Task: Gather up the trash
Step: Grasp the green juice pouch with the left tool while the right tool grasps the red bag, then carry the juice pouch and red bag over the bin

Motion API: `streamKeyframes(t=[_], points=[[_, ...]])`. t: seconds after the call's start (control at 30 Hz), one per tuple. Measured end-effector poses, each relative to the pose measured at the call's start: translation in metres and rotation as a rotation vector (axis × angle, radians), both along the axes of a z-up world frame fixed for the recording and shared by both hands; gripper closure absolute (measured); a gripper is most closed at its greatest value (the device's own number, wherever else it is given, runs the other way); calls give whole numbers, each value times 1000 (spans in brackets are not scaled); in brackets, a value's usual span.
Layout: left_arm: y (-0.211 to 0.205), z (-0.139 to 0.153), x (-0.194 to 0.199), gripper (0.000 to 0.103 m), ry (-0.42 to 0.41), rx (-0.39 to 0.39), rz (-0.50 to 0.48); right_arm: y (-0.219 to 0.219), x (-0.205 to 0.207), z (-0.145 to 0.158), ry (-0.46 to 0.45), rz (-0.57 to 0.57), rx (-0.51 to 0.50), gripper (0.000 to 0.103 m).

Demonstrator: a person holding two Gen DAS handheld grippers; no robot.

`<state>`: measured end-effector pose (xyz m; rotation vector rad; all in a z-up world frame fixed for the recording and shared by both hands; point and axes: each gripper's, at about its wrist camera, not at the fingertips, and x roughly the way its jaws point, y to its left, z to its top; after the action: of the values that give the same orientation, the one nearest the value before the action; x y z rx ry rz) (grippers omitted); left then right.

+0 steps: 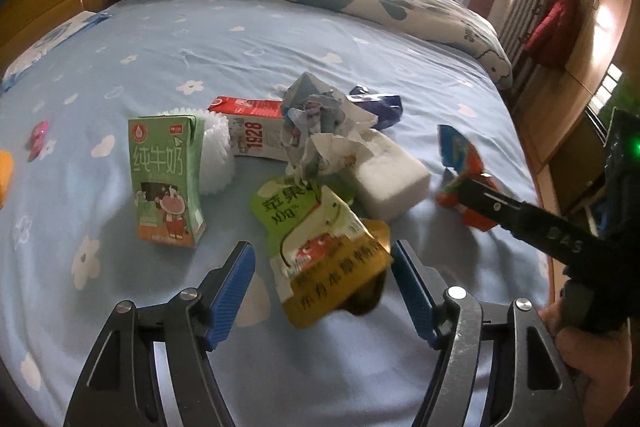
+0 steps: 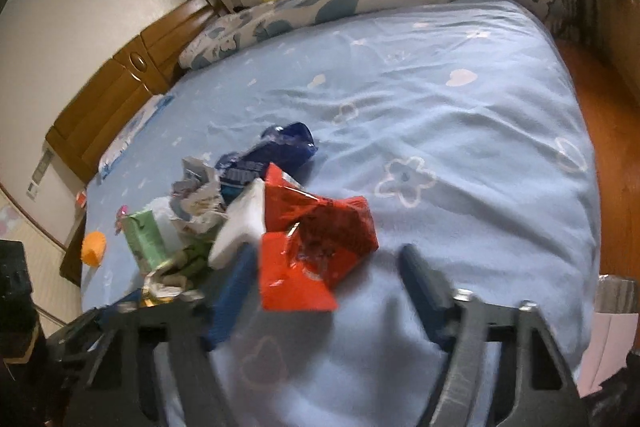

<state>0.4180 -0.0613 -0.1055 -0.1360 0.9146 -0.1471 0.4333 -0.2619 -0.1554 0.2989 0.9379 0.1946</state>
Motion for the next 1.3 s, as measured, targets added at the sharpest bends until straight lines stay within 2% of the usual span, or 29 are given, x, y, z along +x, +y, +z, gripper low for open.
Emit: streamKeyframes(t=[0.03,0.07,0.1,0.17,0.27,0.73,0.87,0.97,1.03,1.1,1.13,1.2,1.3], points=[[0,-3,2,48,0,-4,-3,0,1,-3,9,0,-1,63],[-1,-6,4,48,8,-7,-7,0,3,-6,17,-1,2,78],[-1,-8,4,48,8,-6,-5,-1,3,-9,22,-3,2,85],[0,-10,4,49,0,-13,-6,-4,0,-11,18,-7,14,93],[2,-9,0,50,-12,-17,-6,-7,-8,-8,8,-6,20,99],[12,10,-76,51,-36,-75,-64,-9,-81,19,-12,11,92,100],[18,5,-90,46,16,-60,-40,-7,-105,24,-13,14,107,100],[23,0,-84,36,60,-66,-5,-7,-117,25,-9,9,115,100],[27,-2,-78,36,67,-83,4,-7,-122,26,-7,3,115,100],[27,-6,-69,38,85,-68,10,-8,-128,28,-5,-6,121,100],[26,-9,-67,47,93,-61,10,-8,-130,29,-5,-9,118,100],[24,-16,-62,50,107,-67,8,-9,-134,31,-10,-13,116,100],[20,-15,-65,55,84,-56,5,-11,-141,38,-22,-18,118,100]])
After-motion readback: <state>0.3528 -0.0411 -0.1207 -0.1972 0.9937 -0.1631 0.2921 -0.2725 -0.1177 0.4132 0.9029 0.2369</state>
